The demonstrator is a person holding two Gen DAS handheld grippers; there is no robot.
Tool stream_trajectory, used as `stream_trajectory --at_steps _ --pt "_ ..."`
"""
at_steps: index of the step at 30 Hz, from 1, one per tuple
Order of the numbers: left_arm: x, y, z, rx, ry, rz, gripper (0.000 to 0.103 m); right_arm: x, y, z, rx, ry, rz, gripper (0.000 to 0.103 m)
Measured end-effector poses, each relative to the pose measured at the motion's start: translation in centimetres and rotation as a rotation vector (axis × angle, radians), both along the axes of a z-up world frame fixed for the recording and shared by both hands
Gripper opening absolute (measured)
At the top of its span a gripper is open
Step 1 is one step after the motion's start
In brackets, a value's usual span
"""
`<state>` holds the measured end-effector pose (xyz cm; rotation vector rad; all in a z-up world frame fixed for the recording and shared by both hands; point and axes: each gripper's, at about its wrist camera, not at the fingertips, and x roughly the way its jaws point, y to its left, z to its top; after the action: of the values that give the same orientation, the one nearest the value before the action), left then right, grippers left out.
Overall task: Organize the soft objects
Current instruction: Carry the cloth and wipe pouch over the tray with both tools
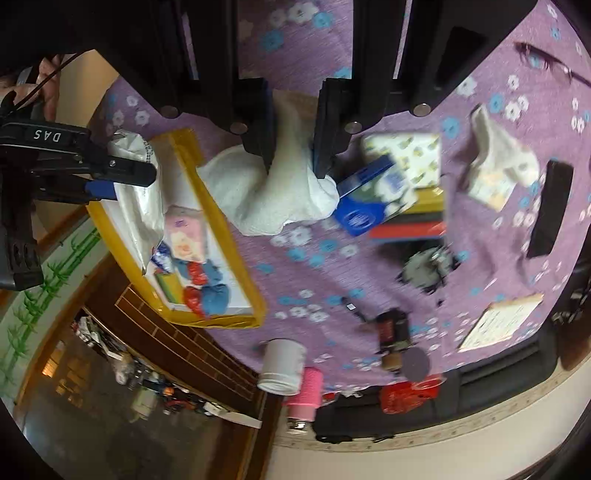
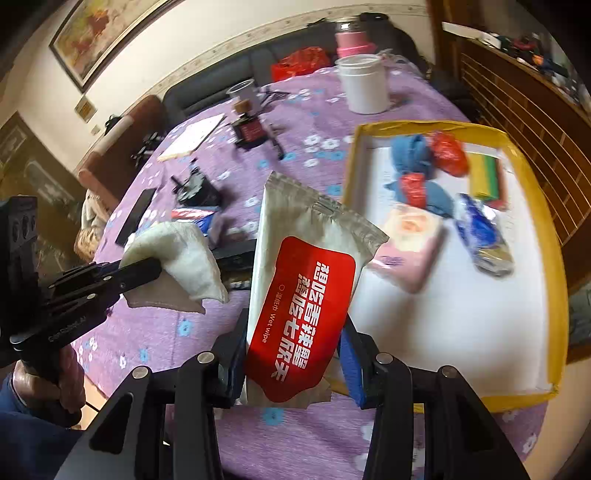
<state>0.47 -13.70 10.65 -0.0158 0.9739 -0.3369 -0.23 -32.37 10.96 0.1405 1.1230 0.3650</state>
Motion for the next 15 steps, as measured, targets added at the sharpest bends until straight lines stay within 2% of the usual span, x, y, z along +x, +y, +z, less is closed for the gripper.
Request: stream_trajectory --at_steps 15 --pt "2.2 -10.6 0.0 0.006 0.003 -0.189 0.017 -0.4 -8.3 0.1 -0.008 0.014 -0.172 0.047"
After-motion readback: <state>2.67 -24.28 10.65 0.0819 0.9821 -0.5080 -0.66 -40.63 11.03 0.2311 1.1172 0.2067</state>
